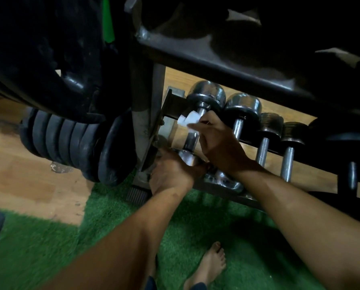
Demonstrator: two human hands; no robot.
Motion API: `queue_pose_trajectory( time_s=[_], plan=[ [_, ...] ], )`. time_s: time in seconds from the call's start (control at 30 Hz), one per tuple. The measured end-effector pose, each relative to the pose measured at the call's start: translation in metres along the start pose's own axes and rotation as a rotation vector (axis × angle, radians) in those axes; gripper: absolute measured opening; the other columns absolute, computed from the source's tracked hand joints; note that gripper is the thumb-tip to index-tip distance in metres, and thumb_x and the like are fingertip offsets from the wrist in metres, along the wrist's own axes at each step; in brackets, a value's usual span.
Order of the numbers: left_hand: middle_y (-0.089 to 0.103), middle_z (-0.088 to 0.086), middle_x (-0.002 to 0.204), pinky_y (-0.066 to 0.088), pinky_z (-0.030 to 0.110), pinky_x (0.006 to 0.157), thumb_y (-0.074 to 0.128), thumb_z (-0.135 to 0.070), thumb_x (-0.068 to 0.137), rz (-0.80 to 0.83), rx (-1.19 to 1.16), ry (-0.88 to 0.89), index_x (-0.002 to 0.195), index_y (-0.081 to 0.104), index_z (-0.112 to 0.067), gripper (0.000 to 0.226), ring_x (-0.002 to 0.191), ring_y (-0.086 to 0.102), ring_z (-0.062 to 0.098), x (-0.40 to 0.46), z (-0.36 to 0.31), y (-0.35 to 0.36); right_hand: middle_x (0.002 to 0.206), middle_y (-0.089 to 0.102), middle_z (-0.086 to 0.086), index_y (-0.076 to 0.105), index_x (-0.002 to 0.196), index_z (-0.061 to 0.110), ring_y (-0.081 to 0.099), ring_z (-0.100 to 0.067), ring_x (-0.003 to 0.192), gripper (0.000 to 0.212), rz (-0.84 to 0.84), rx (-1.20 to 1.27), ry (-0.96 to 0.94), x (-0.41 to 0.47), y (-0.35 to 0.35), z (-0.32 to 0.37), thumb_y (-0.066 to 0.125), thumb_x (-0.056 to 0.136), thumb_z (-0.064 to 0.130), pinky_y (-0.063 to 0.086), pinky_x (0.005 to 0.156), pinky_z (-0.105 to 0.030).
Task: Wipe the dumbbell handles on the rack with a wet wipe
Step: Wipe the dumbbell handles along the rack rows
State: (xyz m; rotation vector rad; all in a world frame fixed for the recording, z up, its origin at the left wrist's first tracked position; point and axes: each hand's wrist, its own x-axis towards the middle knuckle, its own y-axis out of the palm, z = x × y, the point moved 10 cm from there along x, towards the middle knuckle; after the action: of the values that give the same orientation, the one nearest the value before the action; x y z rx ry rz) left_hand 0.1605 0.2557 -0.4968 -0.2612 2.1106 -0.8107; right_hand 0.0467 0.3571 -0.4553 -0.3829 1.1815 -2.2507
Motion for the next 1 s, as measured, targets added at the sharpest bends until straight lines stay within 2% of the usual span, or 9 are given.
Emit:
queue_pose_trajectory(
  time_s=[0.1,0.2,0.37,0.53,0.7,0.77,0.87,1.0],
  plan=[
    [0.054,0.012,0.144,0.050,0.041,0.087,0.081,-0.081,0.053,0.007,0.036,-0.024,0.151,0.031,-0.013,0.130,0.125,0.059,0.037,-0.001,-0.001,0.000,0.115,0.053,-0.019,0.058,0.135,0.000,0.060,-0.035,0.098,0.048,-0.113,-0.046,0.083,0.007,-0.005,-0.013,0.041,0.092,0.010,0.053,0.084,-0.047],
    [0.054,0.013,0.144,0.050,0.042,0.088,0.081,-0.082,0.052,0.017,0.034,-0.034,0.151,0.031,-0.012,0.131,0.125,0.058,0.037,-0.001,-0.001,0.000,0.113,0.054,-0.025,0.054,0.136,-0.007,0.060,-0.040,0.093,0.048,-0.154,-0.072,0.102,0.009,-0.005,-0.016,0.044,0.091,0.004,0.054,0.082,-0.047],
    [0.054,0.012,0.144,0.051,0.043,0.091,0.080,-0.084,0.050,0.024,0.049,-0.030,0.149,0.032,-0.011,0.132,0.125,0.059,0.037,-0.003,-0.002,-0.002,0.116,0.055,-0.027,0.053,0.138,-0.004,0.060,-0.044,0.099,0.050,-0.189,-0.047,0.136,0.006,-0.006,-0.023,0.054,0.089,-0.002,0.053,0.086,-0.049],
    [0.058,0.011,0.137,0.050,0.043,0.089,0.083,-0.080,0.049,0.009,0.035,-0.043,0.143,0.036,-0.014,0.124,0.120,0.061,0.036,-0.003,0.000,-0.003,0.120,0.056,-0.027,0.056,0.136,-0.001,0.059,-0.041,0.104,0.047,-0.213,-0.044,0.160,0.006,-0.011,-0.023,0.055,0.089,0.001,0.049,0.091,-0.039],
    [0.058,0.012,0.138,0.050,0.042,0.089,0.083,-0.080,0.050,-0.009,0.047,-0.052,0.143,0.037,-0.013,0.123,0.120,0.061,0.036,-0.003,0.000,-0.003,0.097,0.065,-0.021,0.070,0.111,0.000,0.065,-0.035,0.085,0.031,-0.255,0.028,0.249,0.007,-0.016,-0.034,0.059,0.087,0.015,0.053,0.078,-0.039],
    [0.059,0.012,0.137,0.050,0.042,0.089,0.083,-0.081,0.050,-0.016,0.054,-0.044,0.144,0.037,-0.012,0.125,0.120,0.062,0.036,-0.002,0.000,-0.003,0.099,0.068,-0.019,0.071,0.111,0.001,0.067,-0.032,0.087,0.032,-0.262,0.080,0.302,0.006,-0.016,-0.042,0.059,0.086,0.017,0.053,0.081,-0.034],
    [0.060,0.013,0.135,0.051,0.042,0.088,0.083,-0.078,0.053,-0.014,0.052,-0.042,0.143,0.037,-0.012,0.120,0.119,0.063,0.036,-0.002,0.000,-0.003,0.098,0.066,-0.018,0.069,0.116,0.001,0.064,-0.030,0.086,0.033,-0.224,0.067,0.317,0.007,-0.013,-0.048,0.060,0.086,0.011,0.039,0.075,-0.020],
    [0.060,0.012,0.134,0.051,0.043,0.088,0.084,-0.075,0.055,-0.014,0.043,-0.039,0.142,0.037,-0.014,0.117,0.118,0.063,0.036,-0.003,-0.001,-0.004,0.098,0.069,-0.013,0.070,0.113,0.003,0.065,-0.024,0.088,0.030,-0.243,0.181,0.373,0.002,-0.012,-0.056,0.064,0.085,0.010,0.045,0.077,-0.023]
  ],
)
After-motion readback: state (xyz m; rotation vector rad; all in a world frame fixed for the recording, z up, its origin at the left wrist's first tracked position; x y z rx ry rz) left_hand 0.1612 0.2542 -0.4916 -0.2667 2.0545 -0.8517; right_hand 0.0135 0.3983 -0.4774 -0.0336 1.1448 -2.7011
